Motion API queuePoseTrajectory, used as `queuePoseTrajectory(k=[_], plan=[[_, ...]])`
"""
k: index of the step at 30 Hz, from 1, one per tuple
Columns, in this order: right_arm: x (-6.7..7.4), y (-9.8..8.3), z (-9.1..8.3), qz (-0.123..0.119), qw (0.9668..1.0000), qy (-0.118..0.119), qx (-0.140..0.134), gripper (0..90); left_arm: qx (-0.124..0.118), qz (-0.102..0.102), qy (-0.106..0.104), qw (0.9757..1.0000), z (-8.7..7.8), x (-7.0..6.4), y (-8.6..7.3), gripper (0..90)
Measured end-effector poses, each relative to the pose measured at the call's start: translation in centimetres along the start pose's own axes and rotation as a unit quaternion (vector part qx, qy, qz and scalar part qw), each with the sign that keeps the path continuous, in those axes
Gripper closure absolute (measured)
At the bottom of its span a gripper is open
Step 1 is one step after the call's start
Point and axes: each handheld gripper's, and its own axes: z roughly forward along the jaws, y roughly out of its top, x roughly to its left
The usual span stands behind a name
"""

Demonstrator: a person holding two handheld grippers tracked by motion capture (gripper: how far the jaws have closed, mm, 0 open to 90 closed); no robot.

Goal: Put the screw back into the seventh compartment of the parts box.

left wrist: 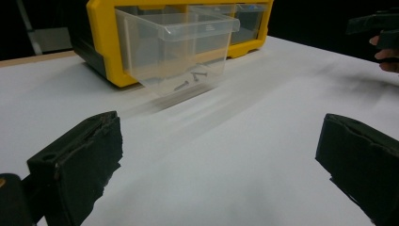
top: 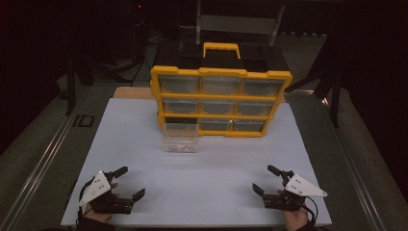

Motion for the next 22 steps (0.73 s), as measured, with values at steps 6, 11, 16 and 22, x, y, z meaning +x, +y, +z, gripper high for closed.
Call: queuePoseTrajectory(k=[6, 11, 16, 22], plan=[[0.01, 0.03, -0.03, -0.001, 1.0000, 0.000, -0.001, 14.2, 0.003, 0.000, -0.003, 1.0000, 0.17, -0.01, -0.11, 0.6], [0.06, 0.03, 0.00, -0.003, 1.0000, 0.000, 0.000, 14.2, 0.001, -0.001, -0.002, 1.0000, 0.16, 0.03, -0.13, 0.6], [0.03, 0.00, 0.04, -0.001, 1.0000, 0.000, 0.001, 14.2, 0.001, -0.001, -0.003, 1.0000, 0.20, 0.05, -0.14, 0.6], [0.07, 0.01, 0.06, -0.003, 1.0000, 0.000, 0.002, 14.2, 0.000, 0.000, -0.001, 1.0000, 0.19, 0.03, -0.12, 0.6]])
